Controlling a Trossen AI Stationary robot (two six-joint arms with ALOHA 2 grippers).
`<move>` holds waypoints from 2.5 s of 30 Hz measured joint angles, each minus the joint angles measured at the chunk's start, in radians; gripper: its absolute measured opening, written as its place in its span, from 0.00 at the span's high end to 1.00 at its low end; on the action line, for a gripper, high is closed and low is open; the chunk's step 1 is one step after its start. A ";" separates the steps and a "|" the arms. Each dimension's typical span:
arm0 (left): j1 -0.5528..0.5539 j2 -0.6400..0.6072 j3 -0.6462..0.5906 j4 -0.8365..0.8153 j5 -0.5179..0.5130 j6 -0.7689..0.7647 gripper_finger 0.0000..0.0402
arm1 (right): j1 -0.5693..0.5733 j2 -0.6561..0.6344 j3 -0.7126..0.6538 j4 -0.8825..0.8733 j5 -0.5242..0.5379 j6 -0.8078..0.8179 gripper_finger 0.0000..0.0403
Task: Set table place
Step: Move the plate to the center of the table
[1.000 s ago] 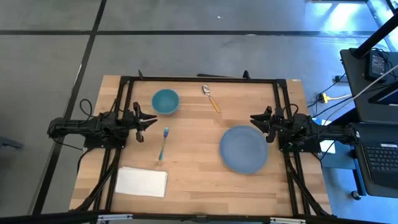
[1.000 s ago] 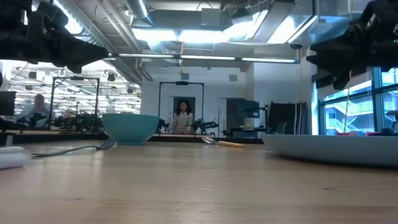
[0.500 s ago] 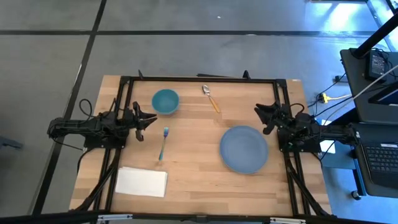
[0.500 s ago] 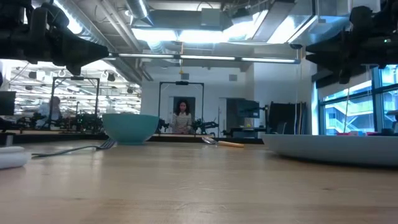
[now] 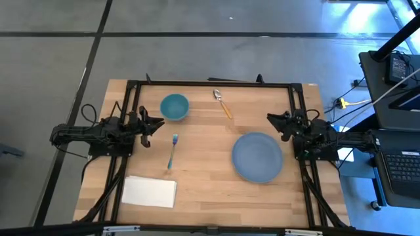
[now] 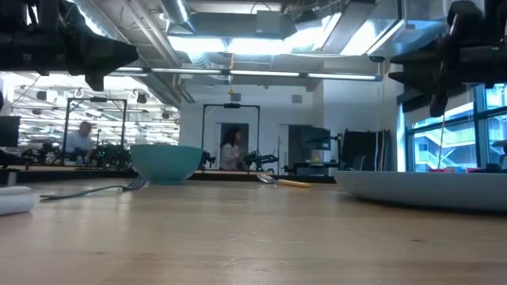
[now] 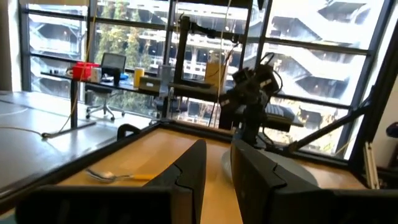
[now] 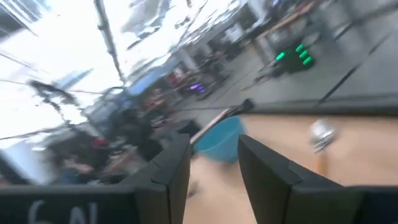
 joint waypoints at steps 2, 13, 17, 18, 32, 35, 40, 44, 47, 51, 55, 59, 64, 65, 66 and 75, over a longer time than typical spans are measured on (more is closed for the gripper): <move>0.000 0.000 0.000 0.000 0.000 0.010 0.83 | -0.001 0.000 0.000 -0.005 -0.034 0.060 0.66; 0.000 0.000 0.003 0.075 -0.107 0.136 0.83 | -0.001 0.006 0.004 0.084 -0.064 0.112 0.66; 0.000 0.000 0.003 0.074 -0.199 0.138 0.83 | -0.001 0.018 0.100 0.079 -0.080 0.040 0.66; 0.000 0.000 0.003 0.074 -0.214 0.138 0.83 | -0.001 0.029 0.134 0.079 -0.095 0.014 0.66; 0.000 0.000 0.004 0.051 -0.256 0.097 0.83 | -0.001 0.652 0.700 -0.560 -0.034 -0.162 0.66; 0.000 0.000 0.004 -0.006 -0.256 0.072 0.83 | -0.002 0.801 0.743 -0.771 -0.021 -0.140 0.66; 0.000 0.000 0.005 -0.103 -0.260 0.027 0.83 | -0.001 0.979 0.741 -0.927 -0.020 -0.074 0.66; 0.000 0.011 0.005 -0.104 -0.204 0.054 0.83 | -0.002 1.086 0.740 -0.963 -0.026 -0.009 0.66; 0.000 0.011 0.005 -0.105 -0.187 0.067 0.83 | -0.002 1.141 0.740 -0.963 -0.030 -0.063 0.66; 0.000 0.012 0.005 -0.107 -0.146 0.068 0.82 | -0.001 1.194 0.740 -0.937 -0.029 -0.089 0.66; -0.001 0.026 0.005 -0.114 -0.066 0.057 0.77 | -0.002 1.227 0.740 -0.900 -0.029 -0.090 0.66; 0.000 0.046 0.005 -0.114 -0.075 0.056 0.70 | -0.002 1.246 0.740 -0.869 -0.030 -0.053 0.66; 0.000 0.051 0.005 -0.114 -0.077 0.037 0.67 | -0.002 1.251 0.740 -0.867 -0.037 -0.014 0.66; 0.000 0.051 0.005 -0.114 -0.077 0.030 0.66 | -0.002 1.251 0.740 -0.867 -0.044 -0.024 0.66; 0.000 0.051 0.005 -0.114 -0.077 0.026 0.66 | -0.002 1.251 0.740 -0.868 -0.059 -0.037 0.66; 0.000 0.051 0.005 -0.114 -0.076 0.023 0.66 | -0.007 1.251 0.739 -0.951 -0.064 0.034 0.66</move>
